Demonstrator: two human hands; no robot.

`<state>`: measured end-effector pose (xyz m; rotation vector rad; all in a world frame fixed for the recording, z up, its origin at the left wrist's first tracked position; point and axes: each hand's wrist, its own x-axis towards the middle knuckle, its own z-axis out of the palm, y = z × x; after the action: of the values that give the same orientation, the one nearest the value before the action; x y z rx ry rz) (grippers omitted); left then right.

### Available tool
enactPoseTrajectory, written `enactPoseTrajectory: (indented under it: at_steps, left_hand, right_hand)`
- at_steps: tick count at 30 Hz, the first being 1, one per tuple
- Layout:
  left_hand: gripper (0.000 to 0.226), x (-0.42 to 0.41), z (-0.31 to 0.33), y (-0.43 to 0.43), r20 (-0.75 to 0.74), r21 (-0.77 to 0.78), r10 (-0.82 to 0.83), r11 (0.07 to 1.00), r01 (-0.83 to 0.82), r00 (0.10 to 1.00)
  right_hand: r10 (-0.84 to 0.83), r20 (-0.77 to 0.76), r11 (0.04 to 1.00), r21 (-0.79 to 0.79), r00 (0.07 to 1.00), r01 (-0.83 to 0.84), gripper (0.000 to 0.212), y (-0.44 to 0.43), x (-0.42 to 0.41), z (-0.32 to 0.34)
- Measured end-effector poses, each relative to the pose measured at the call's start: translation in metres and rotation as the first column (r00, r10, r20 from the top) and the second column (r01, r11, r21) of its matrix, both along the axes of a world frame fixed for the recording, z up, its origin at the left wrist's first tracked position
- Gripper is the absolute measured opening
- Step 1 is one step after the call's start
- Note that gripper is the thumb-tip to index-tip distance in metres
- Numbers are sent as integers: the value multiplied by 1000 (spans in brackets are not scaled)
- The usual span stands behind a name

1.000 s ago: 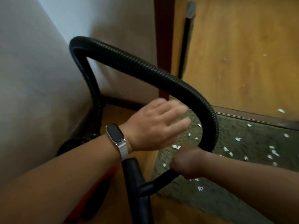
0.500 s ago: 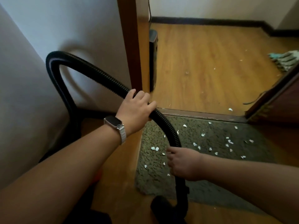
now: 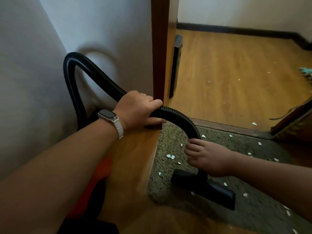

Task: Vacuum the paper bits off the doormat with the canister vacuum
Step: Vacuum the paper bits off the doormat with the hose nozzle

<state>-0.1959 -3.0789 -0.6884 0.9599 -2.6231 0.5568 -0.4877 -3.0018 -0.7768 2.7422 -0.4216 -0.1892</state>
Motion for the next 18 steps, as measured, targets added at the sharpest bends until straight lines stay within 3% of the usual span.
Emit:
enactPoseTrajectory:
  at_steps: [3,5,6,8,10,13,15,16,18]
  left_hand:
    - [59,-2,8,6,11,5,49,999,-49,999]
    - [60,-8,9,10,-10,50,84,995,-83,996]
    - [62,-12,10,12,-23,79,100,992,-98,995]
    - [67,-22,11,15,-40,137,121,984,-115,992]
    - [71,-33,14,17,-68,199,126,974,-111,990]
    - [75,-49,20,19,-105,250,125,964,-95,987]
    - [78,-56,22,22,-103,323,138,941,-98,985]
    - [79,-58,23,23,-93,366,146,925,-103,985]
    - [77,-60,23,25,-37,430,142,896,-113,989]
  right_hand:
    - [-126,211,991,-13,969,131,26,3,1,10]
    - [-374,370,926,88,850,368,46,6,2,15]
    - [-531,407,847,213,743,488,59,8,2,19]
    - [-810,365,586,501,459,637,76,12,6,29]
    - [-936,282,352,697,213,624,85,11,7,32]
    - [-971,238,209,853,-2,478,67,7,5,32]
    - [-980,181,134,904,-79,407,42,3,-1,34]
    - [-982,173,129,901,-71,414,37,1,-6,35]
    - [-983,179,171,865,30,471,32,-1,-17,37]
